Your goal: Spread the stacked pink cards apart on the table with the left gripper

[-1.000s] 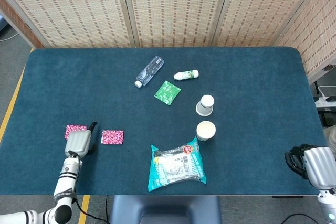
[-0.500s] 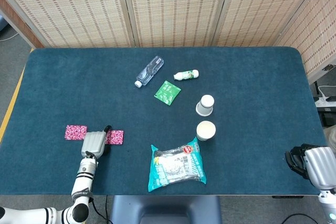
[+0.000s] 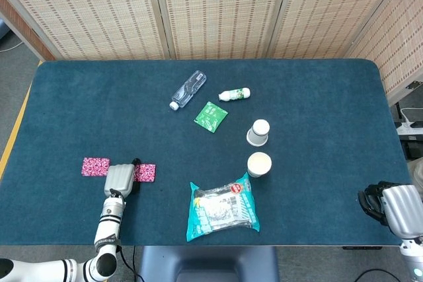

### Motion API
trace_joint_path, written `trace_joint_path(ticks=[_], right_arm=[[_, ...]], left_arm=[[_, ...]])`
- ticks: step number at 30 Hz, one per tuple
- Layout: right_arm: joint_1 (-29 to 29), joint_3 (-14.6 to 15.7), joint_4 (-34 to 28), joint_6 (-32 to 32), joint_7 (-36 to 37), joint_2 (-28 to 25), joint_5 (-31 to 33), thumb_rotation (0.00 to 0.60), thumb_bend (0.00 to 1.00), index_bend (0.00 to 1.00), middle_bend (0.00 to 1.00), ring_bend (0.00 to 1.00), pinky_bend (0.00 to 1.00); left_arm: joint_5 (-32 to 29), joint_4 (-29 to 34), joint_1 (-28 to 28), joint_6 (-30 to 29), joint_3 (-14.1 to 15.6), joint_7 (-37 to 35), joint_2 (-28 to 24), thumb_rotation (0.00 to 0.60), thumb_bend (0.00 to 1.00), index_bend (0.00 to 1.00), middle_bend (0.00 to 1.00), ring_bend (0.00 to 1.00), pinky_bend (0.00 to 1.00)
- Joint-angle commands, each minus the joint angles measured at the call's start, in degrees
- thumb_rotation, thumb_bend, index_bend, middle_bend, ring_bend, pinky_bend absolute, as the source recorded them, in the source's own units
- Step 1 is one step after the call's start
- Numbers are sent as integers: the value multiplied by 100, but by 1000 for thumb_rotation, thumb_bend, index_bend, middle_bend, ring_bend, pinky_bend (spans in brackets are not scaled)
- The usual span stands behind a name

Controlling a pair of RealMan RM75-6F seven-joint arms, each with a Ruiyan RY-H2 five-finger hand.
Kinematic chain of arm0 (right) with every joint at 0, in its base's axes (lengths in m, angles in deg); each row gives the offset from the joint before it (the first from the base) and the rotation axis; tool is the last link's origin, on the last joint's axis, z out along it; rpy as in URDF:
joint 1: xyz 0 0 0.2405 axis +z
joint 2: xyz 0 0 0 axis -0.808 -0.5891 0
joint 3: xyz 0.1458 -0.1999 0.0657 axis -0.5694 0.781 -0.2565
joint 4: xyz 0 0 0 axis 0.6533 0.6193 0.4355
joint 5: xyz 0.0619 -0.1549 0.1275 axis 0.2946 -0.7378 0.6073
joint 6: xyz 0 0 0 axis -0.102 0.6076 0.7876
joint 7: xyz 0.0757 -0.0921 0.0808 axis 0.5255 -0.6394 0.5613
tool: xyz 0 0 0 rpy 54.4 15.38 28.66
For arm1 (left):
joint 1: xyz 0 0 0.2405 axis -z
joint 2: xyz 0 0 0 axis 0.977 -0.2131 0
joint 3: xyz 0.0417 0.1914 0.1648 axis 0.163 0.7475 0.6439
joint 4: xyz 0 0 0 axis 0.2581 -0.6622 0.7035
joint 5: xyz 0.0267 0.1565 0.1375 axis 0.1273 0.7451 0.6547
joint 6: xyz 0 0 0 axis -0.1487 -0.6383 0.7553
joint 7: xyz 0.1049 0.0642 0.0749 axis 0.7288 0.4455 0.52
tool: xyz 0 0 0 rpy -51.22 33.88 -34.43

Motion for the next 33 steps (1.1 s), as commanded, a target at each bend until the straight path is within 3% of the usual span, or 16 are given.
trace_joint_path(ticks=[1,15,23,30,33], right_arm=[[-2,2,-1,7,7,-1,-6,600,438,1000,880,786,888],[2,0,-1,8,21,-4,-5,600,438,1000,880,786,888],[6,4,-9,-9,9,-9,2,600,438,1000,880,786,888],[11,4,-13,-24,-3,-9,7,600,438,1000,880,786,888],[13,-1,-20,-34,-3,-14,24,600,438,1000,880,786,888]], left_arm=[[-26,3,9,11,-9,17,15,600,352,271,1000,1000,1000],[-42,30,39,-24,-39,46,62,600,356,288,1000,1000,1000],[205,42,-35,-79,2,-170,38,600,380,510,1000,1000,1000],[271,101,-93,-87,57,-222,-26,600,382,549,1000,1000,1000],[458,347,-229,-191,185,-309,-291,600,382,551,1000,1000,1000]])
